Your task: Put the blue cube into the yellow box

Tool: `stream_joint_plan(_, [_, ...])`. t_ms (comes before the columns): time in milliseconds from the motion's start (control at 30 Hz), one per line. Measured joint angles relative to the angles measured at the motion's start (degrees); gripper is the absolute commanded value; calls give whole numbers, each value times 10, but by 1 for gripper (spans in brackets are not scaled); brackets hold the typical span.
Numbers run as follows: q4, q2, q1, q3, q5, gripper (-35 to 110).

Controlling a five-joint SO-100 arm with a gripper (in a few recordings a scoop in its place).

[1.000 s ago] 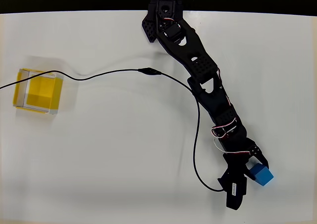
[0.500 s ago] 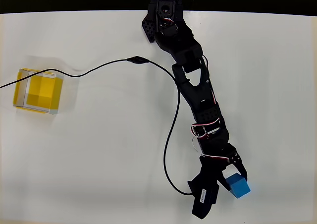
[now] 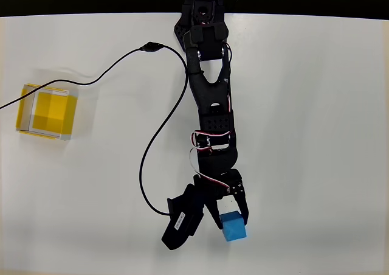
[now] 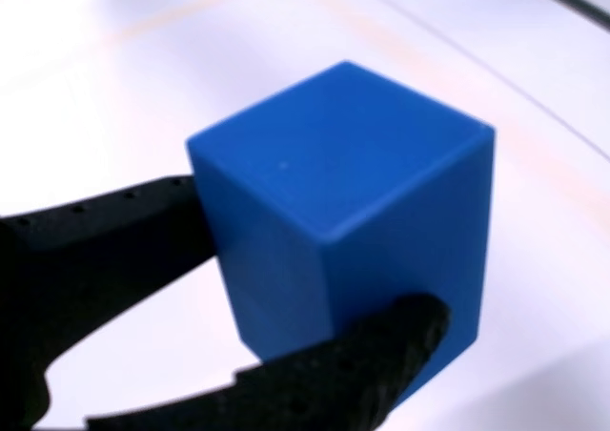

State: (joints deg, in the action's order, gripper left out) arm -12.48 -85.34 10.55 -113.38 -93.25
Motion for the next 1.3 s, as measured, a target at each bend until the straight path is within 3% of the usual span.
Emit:
stream_joint_plan(633, [8,-279,-272,-219,-12,21])
stream_joint_plan(1300, [-1,-404,-539,-338,-29,21])
